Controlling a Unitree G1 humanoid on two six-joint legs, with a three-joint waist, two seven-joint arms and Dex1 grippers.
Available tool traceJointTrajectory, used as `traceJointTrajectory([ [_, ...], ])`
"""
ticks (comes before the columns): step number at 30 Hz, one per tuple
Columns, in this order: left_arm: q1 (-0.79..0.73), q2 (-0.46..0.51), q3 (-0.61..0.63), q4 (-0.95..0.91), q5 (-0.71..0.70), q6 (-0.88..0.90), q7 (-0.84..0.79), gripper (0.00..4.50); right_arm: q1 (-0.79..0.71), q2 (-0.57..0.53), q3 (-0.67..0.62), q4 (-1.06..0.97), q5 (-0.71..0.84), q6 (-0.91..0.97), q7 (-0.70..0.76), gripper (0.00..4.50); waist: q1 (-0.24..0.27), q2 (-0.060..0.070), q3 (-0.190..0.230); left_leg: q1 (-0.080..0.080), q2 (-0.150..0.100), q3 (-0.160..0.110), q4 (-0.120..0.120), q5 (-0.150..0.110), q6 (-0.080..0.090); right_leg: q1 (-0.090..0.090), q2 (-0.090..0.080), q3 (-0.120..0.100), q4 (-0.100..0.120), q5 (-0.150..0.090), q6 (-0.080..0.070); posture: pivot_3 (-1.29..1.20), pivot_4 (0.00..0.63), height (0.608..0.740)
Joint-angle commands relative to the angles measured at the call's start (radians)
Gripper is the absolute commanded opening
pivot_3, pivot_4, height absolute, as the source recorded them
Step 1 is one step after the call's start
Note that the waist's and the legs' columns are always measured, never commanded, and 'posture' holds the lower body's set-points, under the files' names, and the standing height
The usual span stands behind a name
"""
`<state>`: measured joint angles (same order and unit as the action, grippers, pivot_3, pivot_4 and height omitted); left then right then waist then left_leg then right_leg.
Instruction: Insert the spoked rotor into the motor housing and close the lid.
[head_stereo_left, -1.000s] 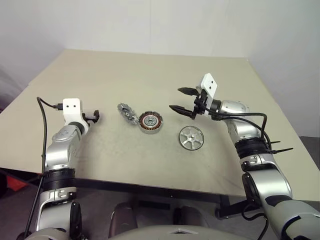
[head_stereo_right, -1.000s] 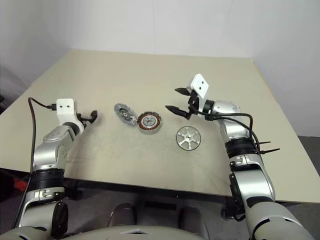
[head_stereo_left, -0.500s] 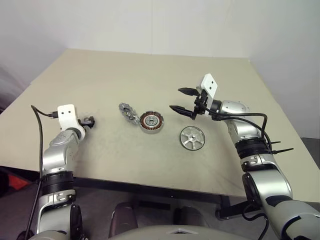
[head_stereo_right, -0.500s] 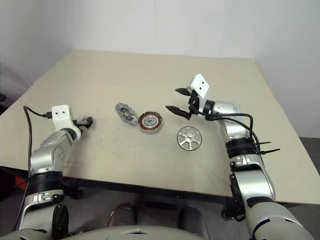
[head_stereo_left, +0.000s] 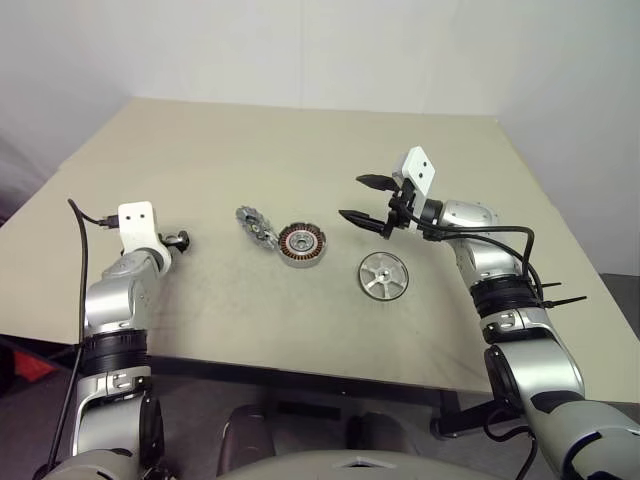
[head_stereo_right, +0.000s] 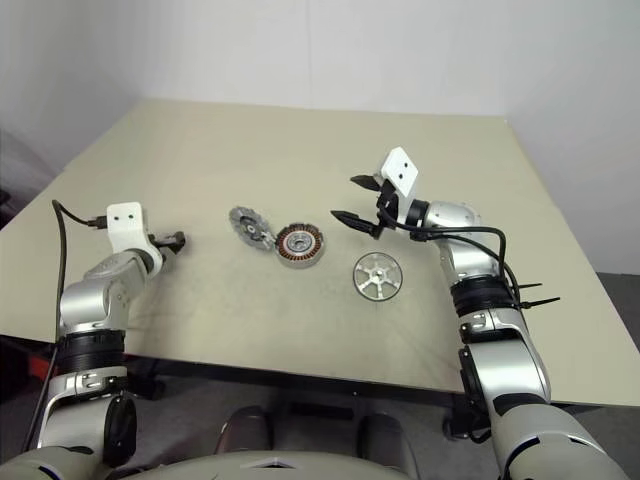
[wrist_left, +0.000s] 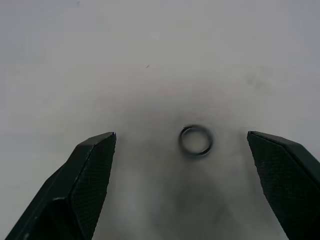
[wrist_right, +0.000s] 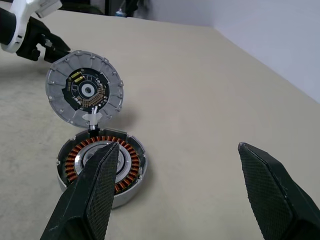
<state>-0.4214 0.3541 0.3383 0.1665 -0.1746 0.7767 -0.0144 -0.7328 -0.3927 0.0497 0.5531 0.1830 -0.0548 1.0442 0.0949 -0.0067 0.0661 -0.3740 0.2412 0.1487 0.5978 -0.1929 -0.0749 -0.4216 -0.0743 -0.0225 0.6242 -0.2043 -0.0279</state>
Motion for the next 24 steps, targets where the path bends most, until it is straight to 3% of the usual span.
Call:
traceJointTrajectory([
  [1,-0.001,0.016,0.016,0.003,0.007,-0.009,0.012,4.47,-0.016,-0.005,-0.019,-0.043,0.019,-0.004,-0.006,4.32,0.001,0.000,0.000,0.000,0.000,0.000,0.000,0.000,0.000,0.000,0.000,0.000,0.000,0.000,0.000,0.00,0.000,0.740],
  [16,-0.026,0.014,0.015,0.033,-0.002,0.016,0.008,4.47,-0.021,0.002,-0.020,-0.040,0.022,-0.009,-0.007,4.32,0.001,0.000,0.000,0.001,0.000,0.000,0.000,0.000,0.000,0.001,0.000,0.000,0.000,0.000,0.000,0.00,0.000,0.740],
  [21,-0.033,0.024,-0.007,0.043,0.012,0.020,0.004,3.31,-0.018,0.003,-0.020,-0.044,0.023,-0.010,-0.006,4.32,0.001,0.000,0.000,0.002,0.000,0.000,0.000,0.000,0.000,0.002,0.000,0.000,0.000,0.000,0.000,0.00,0.000,0.740],
  [24,-0.031,0.025,-0.017,0.042,0.013,0.015,0.000,3.31,-0.018,0.004,-0.019,-0.045,0.023,-0.010,-0.006,4.32,0.000,0.000,0.000,0.002,0.000,0.000,0.000,0.000,0.000,0.002,0.000,0.000,0.000,0.000,0.000,0.00,0.000,0.740],
])
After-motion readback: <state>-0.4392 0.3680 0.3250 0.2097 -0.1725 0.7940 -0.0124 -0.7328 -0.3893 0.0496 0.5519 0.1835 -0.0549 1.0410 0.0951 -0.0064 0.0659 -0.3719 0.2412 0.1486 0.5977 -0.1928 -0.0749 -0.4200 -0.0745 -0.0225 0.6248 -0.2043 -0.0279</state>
